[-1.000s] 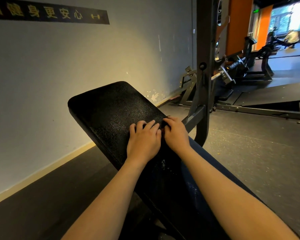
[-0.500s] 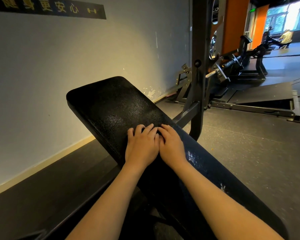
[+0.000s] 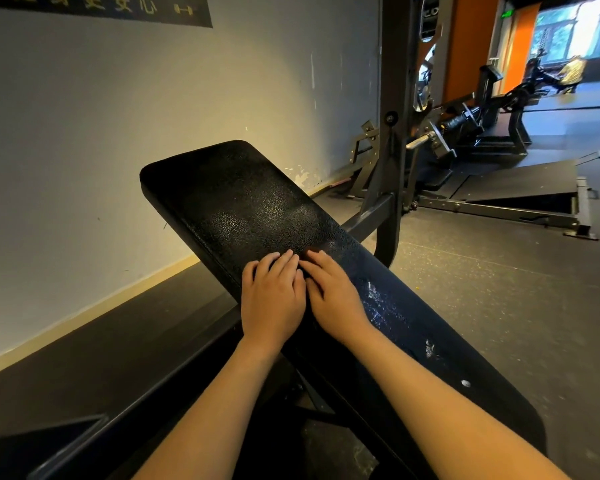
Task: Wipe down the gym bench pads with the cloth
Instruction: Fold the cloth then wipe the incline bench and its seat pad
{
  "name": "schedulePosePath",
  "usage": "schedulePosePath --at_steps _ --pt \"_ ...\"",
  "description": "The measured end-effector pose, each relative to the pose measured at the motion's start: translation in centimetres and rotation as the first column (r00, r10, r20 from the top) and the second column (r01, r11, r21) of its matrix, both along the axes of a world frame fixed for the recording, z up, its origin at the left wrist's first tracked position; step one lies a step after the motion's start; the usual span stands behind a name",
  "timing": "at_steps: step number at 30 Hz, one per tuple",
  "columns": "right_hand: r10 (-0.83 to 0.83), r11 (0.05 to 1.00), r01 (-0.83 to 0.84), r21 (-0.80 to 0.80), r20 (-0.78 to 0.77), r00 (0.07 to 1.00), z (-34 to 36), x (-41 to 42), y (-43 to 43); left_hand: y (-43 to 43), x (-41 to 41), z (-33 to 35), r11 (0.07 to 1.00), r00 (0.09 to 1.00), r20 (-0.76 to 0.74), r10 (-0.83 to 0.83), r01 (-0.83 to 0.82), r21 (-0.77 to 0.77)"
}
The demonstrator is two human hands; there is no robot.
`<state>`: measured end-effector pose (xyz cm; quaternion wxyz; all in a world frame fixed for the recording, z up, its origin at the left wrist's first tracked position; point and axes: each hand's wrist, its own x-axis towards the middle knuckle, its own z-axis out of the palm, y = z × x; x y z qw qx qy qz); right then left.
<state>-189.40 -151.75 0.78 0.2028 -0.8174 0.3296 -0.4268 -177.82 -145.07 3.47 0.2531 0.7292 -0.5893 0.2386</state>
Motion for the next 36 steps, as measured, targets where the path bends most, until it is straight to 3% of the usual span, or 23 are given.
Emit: schedulePosePath --at_steps 2,7,13,15,19,25,31,36 --pt "0.012 1.000 -0.012 0.011 -0.022 1.000 0.0 -0.8 -0.8 0.4 0.1 -0.4 1.000 1.000 -0.001 -0.012 0.012 0.009" --pt "-0.197 0.967 0.190 0.171 0.025 0.980 0.8 -0.6 -1.6 1.0 0.3 -1.4 0.999 0.999 0.021 -0.028 0.027 0.046" --pt "-0.035 0.999 0.035 0.038 -0.020 0.999 0.0 -0.3 1.8 1.1 0.1 -1.3 0.999 0.999 -0.001 -0.038 0.038 0.034" --pt "-0.068 0.997 0.069 0.037 -0.041 0.997 -0.4 -1.4 0.5 1.2 0.2 -1.3 0.999 0.999 -0.003 -0.043 0.043 0.024" --pt "-0.231 0.956 0.226 0.185 0.004 0.973 0.3 -0.7 -0.1 1.0 0.2 -1.2 0.999 0.999 -0.012 -0.043 0.043 0.023" --pt "-0.074 0.996 0.075 0.043 -0.017 0.997 -0.9 -0.6 2.7 0.9 0.1 -1.2 0.999 0.997 -0.050 -0.051 0.052 0.003" --pt "-0.226 0.963 0.220 0.153 0.021 0.974 -0.2 0.4 1.9 0.8 0.1 -1.3 0.999 0.998 -0.043 -0.043 0.042 -0.013" --pt "-0.111 0.993 0.111 0.051 0.001 0.994 -1.5 -0.1 4.0 0.9 0.1 -1.4 0.998 0.997 -0.052 -0.054 0.053 -0.017"
